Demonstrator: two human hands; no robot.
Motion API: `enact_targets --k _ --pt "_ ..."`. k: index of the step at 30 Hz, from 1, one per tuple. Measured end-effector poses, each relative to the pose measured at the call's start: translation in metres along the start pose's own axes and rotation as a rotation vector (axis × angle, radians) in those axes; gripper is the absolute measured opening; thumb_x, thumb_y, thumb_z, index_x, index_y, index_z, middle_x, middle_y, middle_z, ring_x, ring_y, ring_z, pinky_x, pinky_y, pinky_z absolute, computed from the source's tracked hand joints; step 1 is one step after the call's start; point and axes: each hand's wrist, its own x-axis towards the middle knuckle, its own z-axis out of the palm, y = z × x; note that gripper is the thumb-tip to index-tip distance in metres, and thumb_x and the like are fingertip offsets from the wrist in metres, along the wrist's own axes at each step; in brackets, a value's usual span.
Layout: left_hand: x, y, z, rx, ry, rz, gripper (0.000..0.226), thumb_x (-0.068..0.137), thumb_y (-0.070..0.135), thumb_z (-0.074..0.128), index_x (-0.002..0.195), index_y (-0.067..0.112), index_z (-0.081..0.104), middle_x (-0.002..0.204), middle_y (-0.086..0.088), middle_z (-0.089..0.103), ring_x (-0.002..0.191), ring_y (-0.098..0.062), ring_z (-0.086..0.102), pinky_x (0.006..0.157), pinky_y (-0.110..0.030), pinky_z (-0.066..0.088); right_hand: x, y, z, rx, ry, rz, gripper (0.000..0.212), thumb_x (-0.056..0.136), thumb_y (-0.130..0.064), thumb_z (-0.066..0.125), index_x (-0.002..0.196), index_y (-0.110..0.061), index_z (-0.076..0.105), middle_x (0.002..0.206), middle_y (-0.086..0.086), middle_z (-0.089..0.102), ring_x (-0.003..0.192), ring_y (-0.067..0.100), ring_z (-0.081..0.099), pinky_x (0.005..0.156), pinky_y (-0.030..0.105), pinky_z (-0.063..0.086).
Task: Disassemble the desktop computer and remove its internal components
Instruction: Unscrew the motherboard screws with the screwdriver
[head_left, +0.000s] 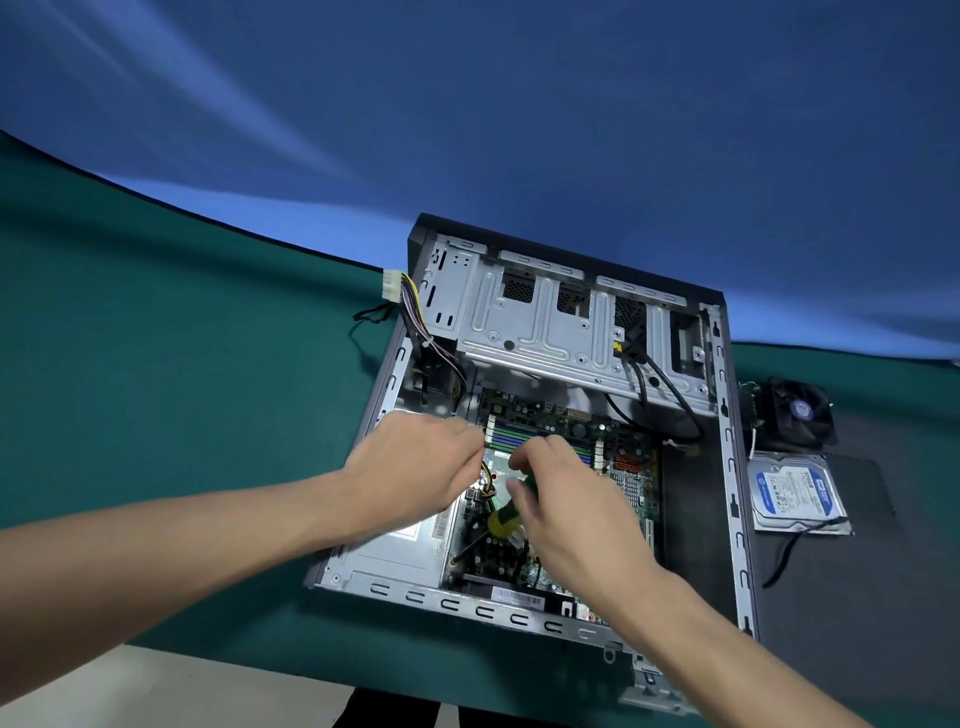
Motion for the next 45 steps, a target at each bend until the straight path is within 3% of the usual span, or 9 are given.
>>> enact_targets --k 7,12,18,23,26,32,38,42,45 --pt "0.000 0.001 0.000 -0.017 0.000 0.024 0.025 0.080 0.026 0.057 0.058 0.019 0.048 0.050 0.007 0.050 0.039 -0.015 0.047 0.037 -0.020 0.030 -0.004 0.003 0.002 0.040 0.038 0.013 0.017 0.096 -0.034 0.044 0.112 -0.026 0.042 0.111 -0.009 0.041 0.079 0.019 0.053 0.068 0.033 0.039" --pt "0.000 0.000 0.000 -0.020 -0.003 0.017 0.028 0.086 0.028 0.045 0.059 0.019 0.047 0.051 0.008 0.048 0.039 -0.013 0.044 0.037 -0.021 0.029 -0.008 0.007 0.007 0.048 0.028 -0.035 0.026 0.086 -0.021 0.055 0.108 -0.025 0.042 0.114 -0.010 0.033 0.096 0.016 0.044 0.070 0.028 0.037" --pt "0.000 0.000 -0.001 -0.009 -0.016 0.014 0.029 0.086 0.030 0.039 0.060 0.020 0.047 0.051 0.008 0.049 0.039 -0.013 0.045 0.038 -0.021 0.027 -0.007 0.011 0.007 0.121 0.066 -0.040 0.025 0.087 -0.017 0.052 0.108 -0.027 0.042 0.105 -0.013 0.032 0.087 0.012 0.042 0.066 0.026 0.026" --pt "0.000 0.000 -0.001 -0.028 -0.007 0.022 0.028 0.086 0.028 0.044 0.060 0.020 0.047 0.051 0.007 0.050 0.039 -0.014 0.045 0.037 -0.021 0.028 -0.006 0.009 0.003 0.139 0.072 -0.048 0.013 0.094 -0.033 0.047 0.105 -0.029 0.042 0.105 -0.012 0.046 0.083 0.017 0.056 0.072 0.034 0.044" --pt "0.000 0.001 -0.001 -0.033 0.000 0.027 0.028 0.086 0.028 0.043 0.059 0.020 0.047 0.051 0.007 0.050 0.039 -0.014 0.044 0.037 -0.021 0.028 -0.005 0.009 0.003 0.180 0.008 -0.088 0.027 0.084 -0.019 0.057 0.099 -0.032 0.037 0.101 -0.013 0.035 0.077 0.012 0.045 0.063 0.029 0.035" --pt "-0.001 0.002 -0.006 -0.067 -0.065 -0.003 0.024 0.090 0.030 0.040 0.078 0.015 0.055 0.068 0.003 0.056 0.037 -0.011 0.037 0.031 -0.023 0.030 -0.004 0.015 0.005 0.271 0.104 -0.005 0.009 0.093 -0.025 0.052 0.095 -0.031 0.045 0.096 -0.015 0.045 0.077 0.003 0.050 0.068 0.025 0.038" --pt "0.004 0.000 -0.007 0.020 -0.084 0.216 0.019 0.087 0.025 0.050 0.077 0.015 0.063 0.075 0.002 0.054 0.064 -0.014 0.049 0.050 -0.025 0.039 -0.005 0.045 -0.008 0.492 0.198 0.172 0.019 0.087 -0.014 0.057 0.079 -0.030 0.051 0.087 -0.011 0.052 0.070 -0.011 0.049 0.054 0.011 0.038" --pt "0.022 0.013 -0.004 0.142 -0.300 0.345 0.008 0.081 0.026 0.063 0.081 0.018 0.066 0.081 0.003 0.059 0.082 -0.016 0.047 0.074 -0.031 0.040 -0.010 0.069 -0.003 0.564 0.312 0.272 0.018 0.084 -0.015 0.060 0.076 -0.030 0.055 0.081 -0.012 0.055 0.062 -0.005 0.050 0.050 0.013 0.035" --pt "0.033 0.035 0.006 0.192 -0.676 0.382 0.009 0.083 0.009 0.059 0.089 0.009 0.065 0.091 -0.004 0.062 0.095 -0.022 0.049 0.081 -0.036 0.039 -0.012 0.085 0.007 0.713 0.382 0.374 0.018 0.084 -0.012 0.061 0.076 -0.028 0.058 0.066 -0.011 0.060 0.042 0.003 0.046 0.040 0.015 0.037"
